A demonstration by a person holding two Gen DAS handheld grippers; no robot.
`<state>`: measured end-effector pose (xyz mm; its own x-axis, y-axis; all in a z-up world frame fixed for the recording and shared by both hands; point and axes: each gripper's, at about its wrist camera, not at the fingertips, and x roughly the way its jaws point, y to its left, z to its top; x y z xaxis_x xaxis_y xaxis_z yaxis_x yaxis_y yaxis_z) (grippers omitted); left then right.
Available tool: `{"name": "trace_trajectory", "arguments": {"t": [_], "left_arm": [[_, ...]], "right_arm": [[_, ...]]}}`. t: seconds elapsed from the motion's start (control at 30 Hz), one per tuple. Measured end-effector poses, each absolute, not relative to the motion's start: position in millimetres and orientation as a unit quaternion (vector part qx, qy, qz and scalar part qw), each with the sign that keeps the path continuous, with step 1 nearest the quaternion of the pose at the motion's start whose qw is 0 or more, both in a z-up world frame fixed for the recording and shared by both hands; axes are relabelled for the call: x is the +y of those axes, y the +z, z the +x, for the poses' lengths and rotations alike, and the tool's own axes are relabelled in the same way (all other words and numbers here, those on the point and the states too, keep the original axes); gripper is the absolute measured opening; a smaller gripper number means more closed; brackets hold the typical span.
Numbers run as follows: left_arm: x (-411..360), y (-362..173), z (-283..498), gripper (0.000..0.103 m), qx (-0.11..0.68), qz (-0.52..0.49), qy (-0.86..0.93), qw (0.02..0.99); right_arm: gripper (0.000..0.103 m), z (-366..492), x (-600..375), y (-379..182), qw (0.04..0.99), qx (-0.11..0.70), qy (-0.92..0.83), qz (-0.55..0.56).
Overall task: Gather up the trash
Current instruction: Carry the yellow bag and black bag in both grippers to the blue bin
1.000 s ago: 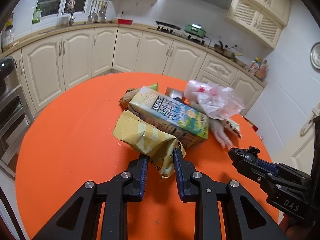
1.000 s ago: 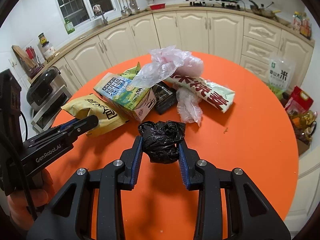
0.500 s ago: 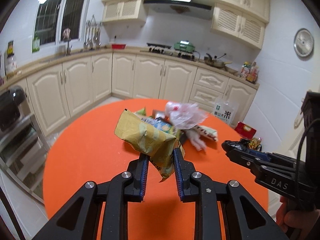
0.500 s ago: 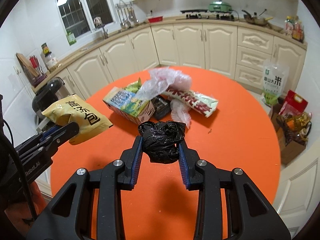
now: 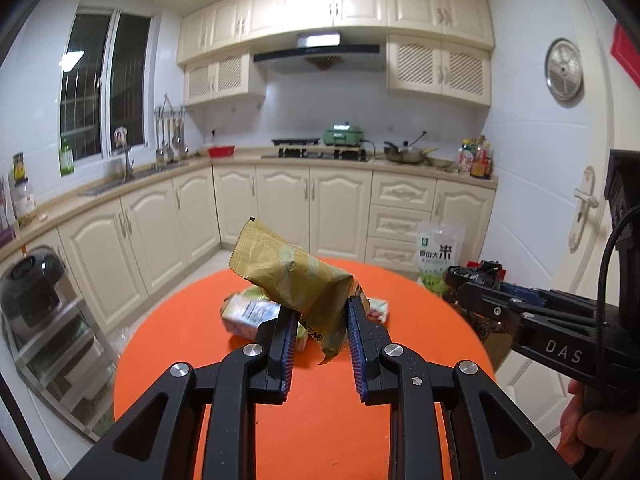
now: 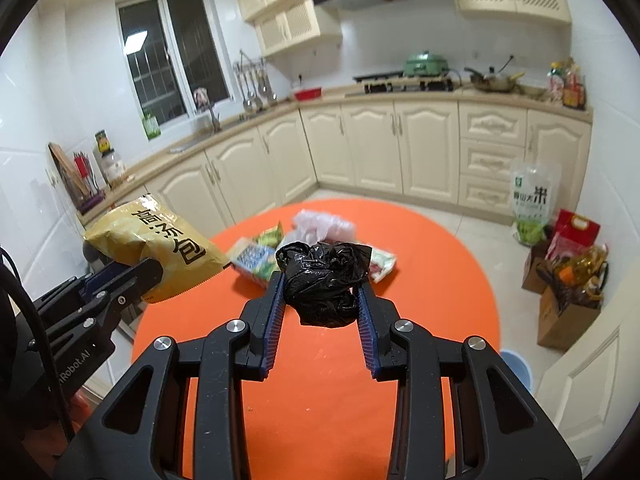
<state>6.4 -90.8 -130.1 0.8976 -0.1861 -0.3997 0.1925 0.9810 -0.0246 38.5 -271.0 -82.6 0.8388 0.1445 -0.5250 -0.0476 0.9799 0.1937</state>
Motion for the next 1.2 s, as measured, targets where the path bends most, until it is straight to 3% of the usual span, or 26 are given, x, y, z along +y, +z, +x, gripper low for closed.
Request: {"name": "trace_trajectory", "arguments": {"t": [0.5, 0.87, 1.2], "left_arm": [[-154.3, -129.0, -64.1, 0.02, 0.171, 0.036, -0.162, 0.971], [-221.6, -147.5, -50.1, 0.02, 0.2, 0.053, -0.229, 0.951], [-289.4, -166.7, 19.9, 0.02, 0.254, 0.056, -0.279, 0.924]], "right_arm": [[0.032, -16.4, -344.0, -52.0, 0.968, 0.226, 0.001, 0.114], [0.032, -36.2, -444.8, -66.1, 0.959, 0.226, -0.072, 0.152], [0.032, -30.4, -539.4, -105.2, 0.937, 0.263, -0.139, 0.183]]}}
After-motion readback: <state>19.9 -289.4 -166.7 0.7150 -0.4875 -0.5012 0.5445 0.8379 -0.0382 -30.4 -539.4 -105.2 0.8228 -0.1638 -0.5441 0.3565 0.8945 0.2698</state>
